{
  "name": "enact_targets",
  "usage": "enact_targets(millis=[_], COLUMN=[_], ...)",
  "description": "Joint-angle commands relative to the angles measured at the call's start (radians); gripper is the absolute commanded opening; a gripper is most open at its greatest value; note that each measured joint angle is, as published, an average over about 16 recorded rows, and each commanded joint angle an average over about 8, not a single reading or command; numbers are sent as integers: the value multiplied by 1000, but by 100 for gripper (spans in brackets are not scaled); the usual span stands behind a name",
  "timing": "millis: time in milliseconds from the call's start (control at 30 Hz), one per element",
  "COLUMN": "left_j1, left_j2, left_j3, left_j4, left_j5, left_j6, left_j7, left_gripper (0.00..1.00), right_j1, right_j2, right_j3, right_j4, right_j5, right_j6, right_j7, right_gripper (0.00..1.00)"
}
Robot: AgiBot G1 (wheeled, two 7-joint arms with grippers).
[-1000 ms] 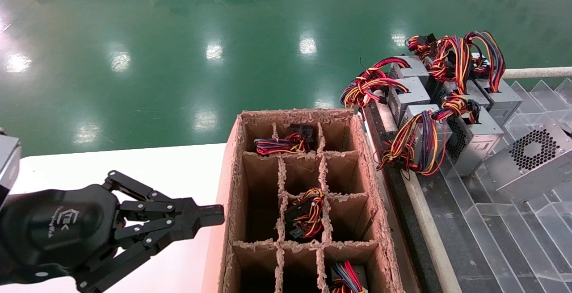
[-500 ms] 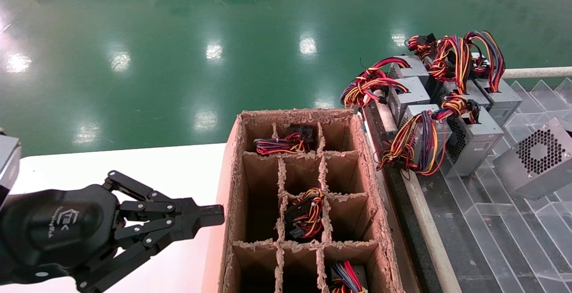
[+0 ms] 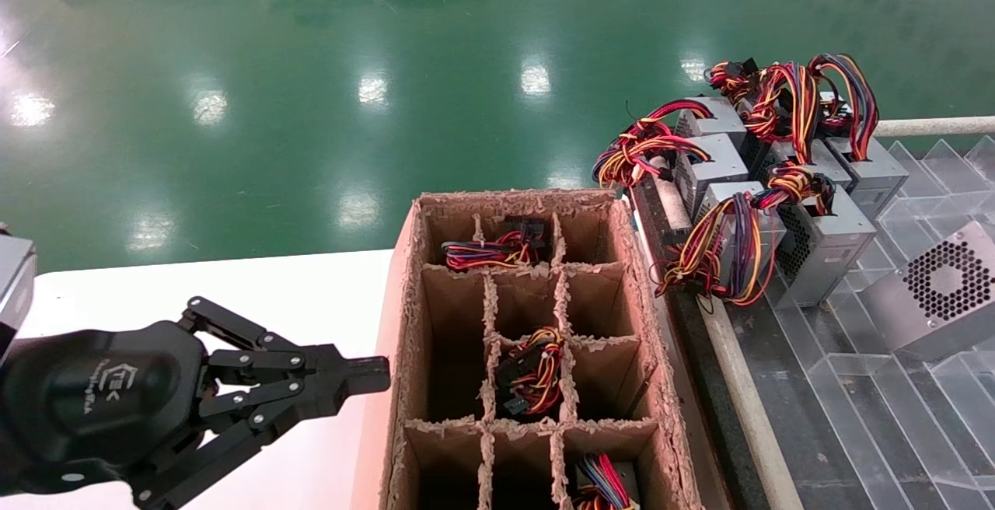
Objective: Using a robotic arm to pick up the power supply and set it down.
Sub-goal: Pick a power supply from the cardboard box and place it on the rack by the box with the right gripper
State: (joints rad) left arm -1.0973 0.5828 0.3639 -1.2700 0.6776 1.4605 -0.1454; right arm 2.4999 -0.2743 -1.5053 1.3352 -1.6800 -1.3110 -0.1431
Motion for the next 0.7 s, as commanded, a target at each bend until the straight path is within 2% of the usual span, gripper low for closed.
enact_targets(millis=[33, 400, 700], left_j1=[0, 0, 0], left_j2=[0, 0, 0], left_j3=[0, 0, 0], left_j4=[0, 0, 0], left_j5=[0, 0, 0], left_j6=[0, 0, 0], left_j7=[0, 0, 0], left_gripper=[0, 0, 0], right_j1=[3, -24, -45], right_j2=[-2, -28, -62], right_j3=[-1, -14, -15], right_j4=[0, -5, 5], right_j5=[-11, -13, 36], right_j6=[-6, 24, 42], right_j7=[-5, -22, -37], right_gripper=[0, 0, 0])
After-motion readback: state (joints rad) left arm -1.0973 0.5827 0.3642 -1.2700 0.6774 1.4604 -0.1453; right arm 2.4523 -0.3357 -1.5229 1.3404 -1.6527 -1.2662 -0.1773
